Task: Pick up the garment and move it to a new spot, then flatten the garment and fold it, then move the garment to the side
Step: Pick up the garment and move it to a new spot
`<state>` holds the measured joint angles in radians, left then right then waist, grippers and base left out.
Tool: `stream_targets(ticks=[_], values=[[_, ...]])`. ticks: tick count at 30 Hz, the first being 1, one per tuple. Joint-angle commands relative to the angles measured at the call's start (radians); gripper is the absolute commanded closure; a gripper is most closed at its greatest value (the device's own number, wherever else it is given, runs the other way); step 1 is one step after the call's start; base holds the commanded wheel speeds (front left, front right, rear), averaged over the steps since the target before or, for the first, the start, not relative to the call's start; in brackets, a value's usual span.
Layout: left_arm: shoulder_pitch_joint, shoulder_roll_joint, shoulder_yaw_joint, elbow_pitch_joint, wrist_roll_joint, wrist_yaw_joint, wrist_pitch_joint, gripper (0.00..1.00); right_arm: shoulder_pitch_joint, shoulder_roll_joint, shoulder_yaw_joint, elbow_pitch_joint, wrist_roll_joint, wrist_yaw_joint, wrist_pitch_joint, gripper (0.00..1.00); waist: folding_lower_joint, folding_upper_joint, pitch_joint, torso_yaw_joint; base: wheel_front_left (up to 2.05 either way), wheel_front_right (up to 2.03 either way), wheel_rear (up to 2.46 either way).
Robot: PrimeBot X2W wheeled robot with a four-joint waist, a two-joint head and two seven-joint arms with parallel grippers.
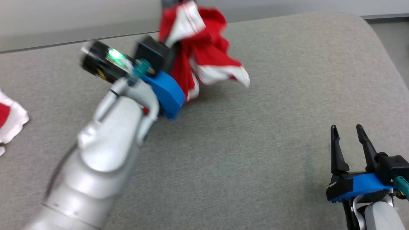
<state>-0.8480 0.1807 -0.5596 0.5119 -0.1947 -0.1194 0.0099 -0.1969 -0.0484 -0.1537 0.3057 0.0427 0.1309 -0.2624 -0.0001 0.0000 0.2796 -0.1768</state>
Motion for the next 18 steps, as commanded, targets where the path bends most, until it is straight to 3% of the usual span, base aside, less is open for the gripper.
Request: stream_targets(ticks=[1,7,15,18], values=[[0.027,-0.025,-0.016,0.03,-0.002,0.006,-0.016,1.0,0.007,-0.004,0.006,0.001,0.008,0.0,-0.003,0.0,0.0001,0.0,-0.011,-0.025,0.0,0.0,0.0],[0.082,-0.119,-0.07,0.201,-0.052,0.03,-0.094,1.0,-0.013,-0.004,0.05,0.002,0.038,0.0,-0.003,0.0,0.0001,0.0,0.012,-0.082,0.0,0.0,0.0],[0.109,-0.13,-0.202,0.251,-0.188,0.057,-0.143,1.0,-0.035,-0.004,0.085,0.016,0.061,0.0,-0.004,0.0,0.0001,0.0,0.028,-0.115,0.0,0.0,0.0],[0.09,-0.13,-0.286,0.252,-0.258,0.092,-0.153,1.0,-0.043,-0.004,0.094,0.017,0.068,0.0,-0.004,0.0,0.0001,0.0,0.036,-0.12,0.0,0.0,0.0]])
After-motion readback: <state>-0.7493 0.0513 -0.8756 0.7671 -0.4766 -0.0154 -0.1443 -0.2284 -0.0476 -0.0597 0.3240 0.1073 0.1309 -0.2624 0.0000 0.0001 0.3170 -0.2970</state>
